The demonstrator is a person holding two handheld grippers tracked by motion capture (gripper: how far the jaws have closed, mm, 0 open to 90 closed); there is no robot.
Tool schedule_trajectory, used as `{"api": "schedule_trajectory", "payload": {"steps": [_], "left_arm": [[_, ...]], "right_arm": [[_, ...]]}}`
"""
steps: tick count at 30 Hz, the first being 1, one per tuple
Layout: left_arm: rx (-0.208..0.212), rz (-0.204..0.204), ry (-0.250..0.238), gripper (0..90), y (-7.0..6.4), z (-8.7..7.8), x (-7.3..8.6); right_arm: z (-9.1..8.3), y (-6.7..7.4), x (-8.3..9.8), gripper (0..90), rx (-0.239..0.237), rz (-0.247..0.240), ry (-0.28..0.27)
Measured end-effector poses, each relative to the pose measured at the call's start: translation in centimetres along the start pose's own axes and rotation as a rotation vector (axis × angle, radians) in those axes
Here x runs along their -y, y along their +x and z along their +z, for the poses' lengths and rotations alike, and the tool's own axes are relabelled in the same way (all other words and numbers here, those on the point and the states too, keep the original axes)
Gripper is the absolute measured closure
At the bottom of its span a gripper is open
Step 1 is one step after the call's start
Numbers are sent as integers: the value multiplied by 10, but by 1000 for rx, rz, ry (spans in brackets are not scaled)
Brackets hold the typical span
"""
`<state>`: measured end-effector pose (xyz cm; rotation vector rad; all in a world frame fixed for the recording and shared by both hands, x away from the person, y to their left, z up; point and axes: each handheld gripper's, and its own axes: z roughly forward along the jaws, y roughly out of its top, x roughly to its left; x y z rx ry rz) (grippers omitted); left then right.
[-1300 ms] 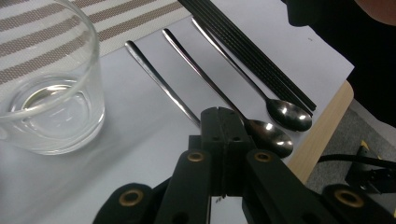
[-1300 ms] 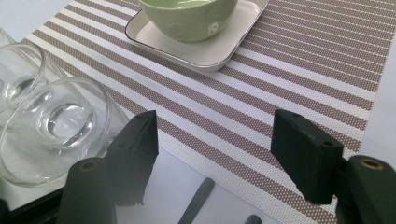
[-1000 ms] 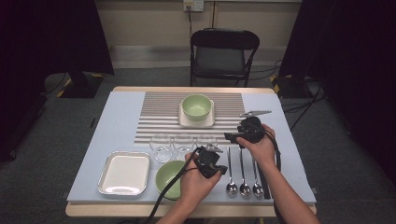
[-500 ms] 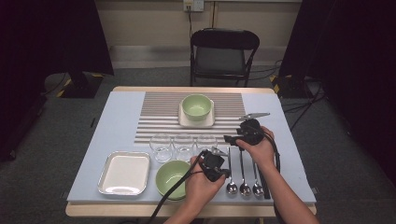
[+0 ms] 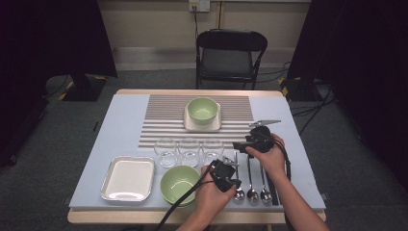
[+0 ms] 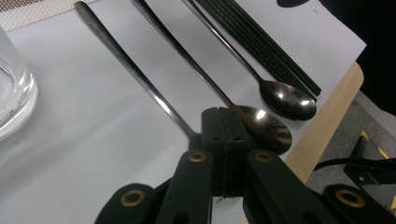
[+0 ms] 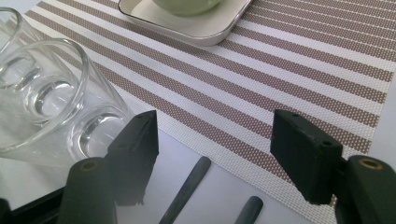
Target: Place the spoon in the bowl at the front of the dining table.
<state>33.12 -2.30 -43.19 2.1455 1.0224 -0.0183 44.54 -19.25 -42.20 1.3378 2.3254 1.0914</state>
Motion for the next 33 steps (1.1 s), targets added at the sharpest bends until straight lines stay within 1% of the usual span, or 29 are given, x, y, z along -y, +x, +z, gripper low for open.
{"api": "schedule_trajectory", "payload": {"steps": [2,5,7,10,12,15,19,21,22,24,25,33], "left_arm": [[3,-5,3,900,-1,1,1],[-5,8,11,900,-2,2,2],[-1,5,12,900,-2,4,3],[-7,5,20,900,-4,7,5],[-6,8,27,900,-4,9,7],[4,2,24,900,-4,11,9],[9,7,32,900,-5,12,11],[10,1,27,900,-5,14,12],[9,10,36,900,-5,13,12],[9,5,37,900,-6,14,13],[10,12,43,900,-6,13,13],[10,14,42,900,-7,14,15]], "right_arm": [[0,0,1,320,-1,-1,0],[1,0,2,320,-1,1,3],[2,0,2,320,-3,-2,3],[3,1,4,321,-3,-5,7],[3,1,5,321,-6,-1,7],[4,2,6,321,-9,0,12],[6,2,7,321,-12,-7,15],[6,3,8,321,-16,-6,17],[6,3,8,322,-17,-4,18],[7,3,9,322,-17,-8,17],[7,3,10,322,-19,-4,17],[9,3,12,324,-23,-4,25]]}}
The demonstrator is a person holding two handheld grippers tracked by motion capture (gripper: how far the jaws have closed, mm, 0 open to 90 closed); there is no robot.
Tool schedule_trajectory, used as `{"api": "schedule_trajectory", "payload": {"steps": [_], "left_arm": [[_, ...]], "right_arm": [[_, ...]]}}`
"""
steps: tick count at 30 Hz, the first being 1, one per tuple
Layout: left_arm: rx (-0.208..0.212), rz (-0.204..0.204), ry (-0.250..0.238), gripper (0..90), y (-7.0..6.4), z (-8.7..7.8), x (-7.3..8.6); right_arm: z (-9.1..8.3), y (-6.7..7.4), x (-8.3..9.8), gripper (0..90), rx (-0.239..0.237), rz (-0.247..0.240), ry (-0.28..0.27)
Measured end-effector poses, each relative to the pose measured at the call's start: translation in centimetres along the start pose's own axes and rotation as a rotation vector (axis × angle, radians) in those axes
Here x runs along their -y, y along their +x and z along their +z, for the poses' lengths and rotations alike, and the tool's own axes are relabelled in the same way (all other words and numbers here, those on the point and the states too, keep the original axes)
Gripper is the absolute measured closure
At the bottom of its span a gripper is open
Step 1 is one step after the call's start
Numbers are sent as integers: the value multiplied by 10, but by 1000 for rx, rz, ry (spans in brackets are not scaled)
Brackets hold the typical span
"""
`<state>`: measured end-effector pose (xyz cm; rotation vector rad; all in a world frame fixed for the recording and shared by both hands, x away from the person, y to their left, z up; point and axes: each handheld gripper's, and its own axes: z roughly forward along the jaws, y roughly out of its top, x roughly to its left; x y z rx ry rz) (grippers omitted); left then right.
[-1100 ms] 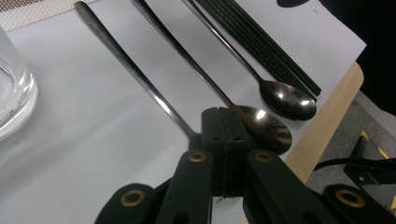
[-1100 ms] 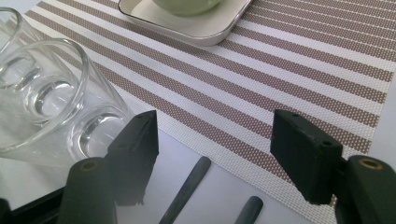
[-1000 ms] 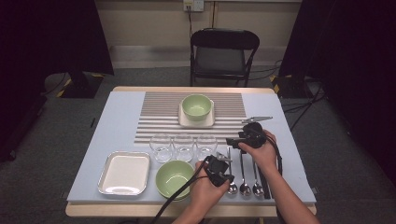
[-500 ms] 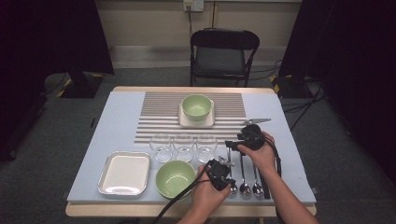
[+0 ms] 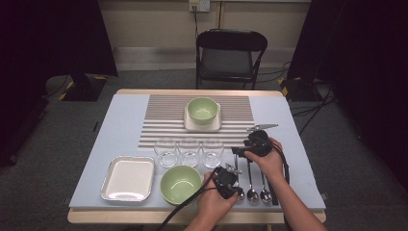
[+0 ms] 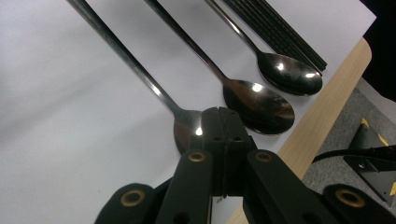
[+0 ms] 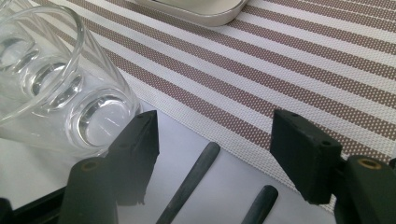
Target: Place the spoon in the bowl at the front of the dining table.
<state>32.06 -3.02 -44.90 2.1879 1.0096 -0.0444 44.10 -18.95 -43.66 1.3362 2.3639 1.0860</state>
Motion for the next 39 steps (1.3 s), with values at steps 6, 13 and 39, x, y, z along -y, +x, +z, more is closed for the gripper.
{"api": "schedule_trajectory", "payload": {"steps": [6,13,39], "left_arm": [[3,7,12,900,-2,3,2],[0,11,11,900,-3,5,5],[-34,23,-6,900,-4,9,12]], "right_arm": [[-1,1,0,325,-5,-3,-5],[0,1,2,328,-6,0,-4],[-1,0,13,722,-81,73,7]]}}
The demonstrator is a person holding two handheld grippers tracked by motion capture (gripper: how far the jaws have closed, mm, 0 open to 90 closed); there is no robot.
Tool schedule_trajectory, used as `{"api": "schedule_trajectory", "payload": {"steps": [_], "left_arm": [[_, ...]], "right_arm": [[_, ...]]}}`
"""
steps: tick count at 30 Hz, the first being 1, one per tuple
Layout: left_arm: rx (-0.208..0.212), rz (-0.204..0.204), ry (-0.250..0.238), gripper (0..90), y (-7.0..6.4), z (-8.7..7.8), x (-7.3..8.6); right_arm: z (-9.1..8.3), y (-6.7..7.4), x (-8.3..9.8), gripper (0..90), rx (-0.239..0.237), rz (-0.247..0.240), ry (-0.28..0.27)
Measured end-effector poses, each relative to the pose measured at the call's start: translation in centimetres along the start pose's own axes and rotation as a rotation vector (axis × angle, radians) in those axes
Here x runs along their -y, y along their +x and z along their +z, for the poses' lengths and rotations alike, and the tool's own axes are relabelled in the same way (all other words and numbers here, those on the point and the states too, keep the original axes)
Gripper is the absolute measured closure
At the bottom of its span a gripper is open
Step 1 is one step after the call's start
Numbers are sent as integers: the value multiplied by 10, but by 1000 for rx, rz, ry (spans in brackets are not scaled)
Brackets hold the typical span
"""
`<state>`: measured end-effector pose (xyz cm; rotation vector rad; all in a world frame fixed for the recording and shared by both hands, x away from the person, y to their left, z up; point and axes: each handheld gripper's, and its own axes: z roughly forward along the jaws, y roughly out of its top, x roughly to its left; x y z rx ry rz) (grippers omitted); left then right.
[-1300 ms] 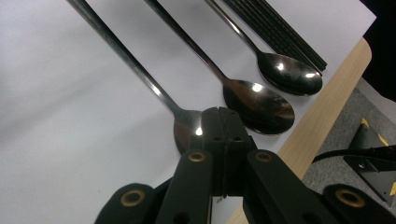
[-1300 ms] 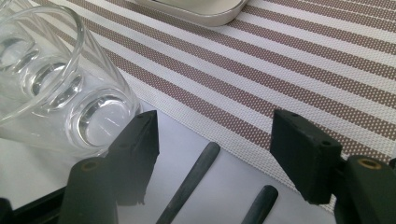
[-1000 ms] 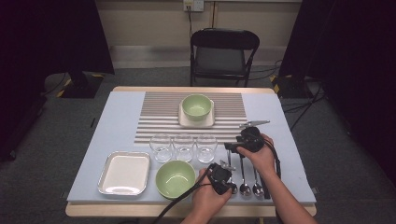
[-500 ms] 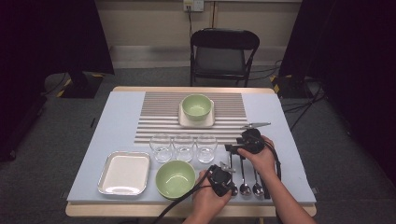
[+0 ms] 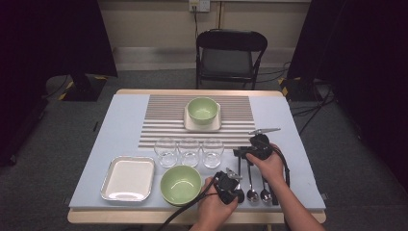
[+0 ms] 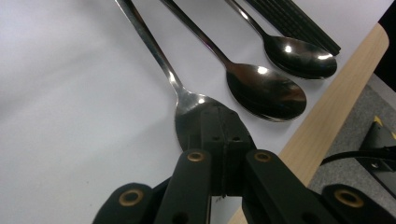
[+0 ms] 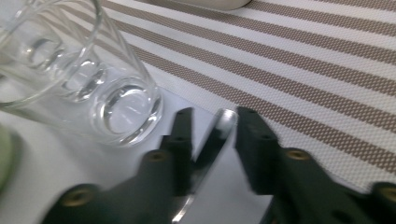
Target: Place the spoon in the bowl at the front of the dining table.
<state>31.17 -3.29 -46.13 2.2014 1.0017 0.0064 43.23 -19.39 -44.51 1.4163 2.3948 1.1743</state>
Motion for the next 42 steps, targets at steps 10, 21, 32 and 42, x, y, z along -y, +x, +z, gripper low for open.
{"api": "schedule_trajectory", "payload": {"steps": [10,21,32,42], "left_arm": [[13,13,-55,714,-5,-10,-4],[52,17,-152,440,-2,-37,-15],[50,9,-150,326,15,-56,-23],[49,-9,-147,308,30,-73,-28]], "right_arm": [[-6,-1,-2,894,-184,203,-89],[-18,-5,-12,900,-305,320,-156],[-32,-4,-28,900,-317,324,-193],[-41,-5,-39,900,-327,327,-220]]}}
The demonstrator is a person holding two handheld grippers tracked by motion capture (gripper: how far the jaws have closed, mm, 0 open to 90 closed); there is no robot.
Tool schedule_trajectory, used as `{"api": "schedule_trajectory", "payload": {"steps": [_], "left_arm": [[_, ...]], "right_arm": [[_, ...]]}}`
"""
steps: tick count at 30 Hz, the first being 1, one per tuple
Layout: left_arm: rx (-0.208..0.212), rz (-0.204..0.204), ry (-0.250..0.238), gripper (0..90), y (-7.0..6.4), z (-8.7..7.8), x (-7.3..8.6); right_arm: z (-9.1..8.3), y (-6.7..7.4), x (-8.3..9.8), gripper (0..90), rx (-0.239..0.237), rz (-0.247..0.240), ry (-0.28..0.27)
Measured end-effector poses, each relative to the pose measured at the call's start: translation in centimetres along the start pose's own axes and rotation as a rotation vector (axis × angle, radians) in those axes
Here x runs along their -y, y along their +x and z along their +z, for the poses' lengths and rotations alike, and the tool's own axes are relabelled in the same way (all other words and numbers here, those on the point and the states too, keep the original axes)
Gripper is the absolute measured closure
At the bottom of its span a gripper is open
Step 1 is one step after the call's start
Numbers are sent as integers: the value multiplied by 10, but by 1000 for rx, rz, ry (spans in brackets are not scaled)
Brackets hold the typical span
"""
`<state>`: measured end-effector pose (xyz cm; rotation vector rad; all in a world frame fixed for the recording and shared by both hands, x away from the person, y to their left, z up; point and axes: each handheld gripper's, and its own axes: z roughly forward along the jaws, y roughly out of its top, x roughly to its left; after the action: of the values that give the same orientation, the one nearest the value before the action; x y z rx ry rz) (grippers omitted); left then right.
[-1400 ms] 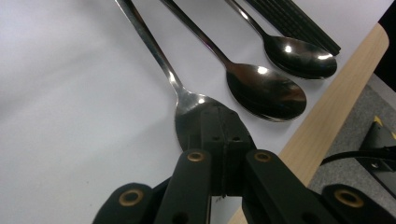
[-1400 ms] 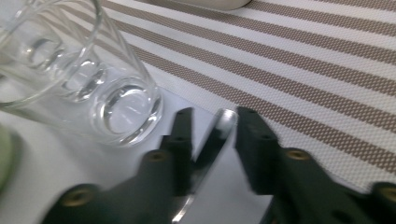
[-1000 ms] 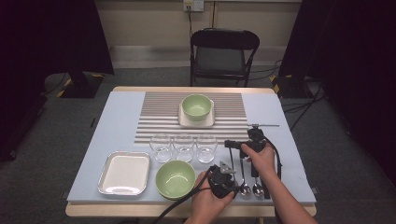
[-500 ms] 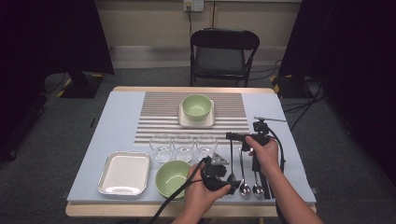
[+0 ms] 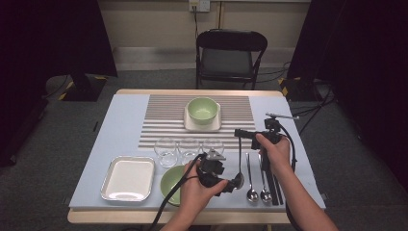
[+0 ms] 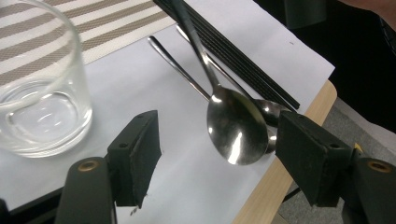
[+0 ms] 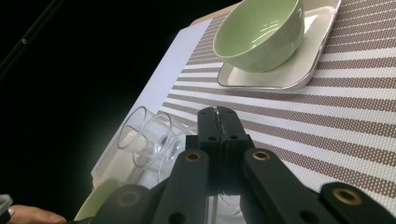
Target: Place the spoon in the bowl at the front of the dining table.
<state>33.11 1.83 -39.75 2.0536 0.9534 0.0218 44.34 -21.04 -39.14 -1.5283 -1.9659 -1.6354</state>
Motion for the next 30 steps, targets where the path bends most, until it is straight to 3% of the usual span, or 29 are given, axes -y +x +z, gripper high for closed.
{"api": "schedule_trajectory", "payload": {"steps": [13,30], "left_arm": [[4,-29,-24,308,19,-20,-8],[0,-43,1,307,34,-32,-14]], "right_arm": [[5,4,-10,900,-6,2,-7],[16,10,-25,900,-25,3,-22]]}}
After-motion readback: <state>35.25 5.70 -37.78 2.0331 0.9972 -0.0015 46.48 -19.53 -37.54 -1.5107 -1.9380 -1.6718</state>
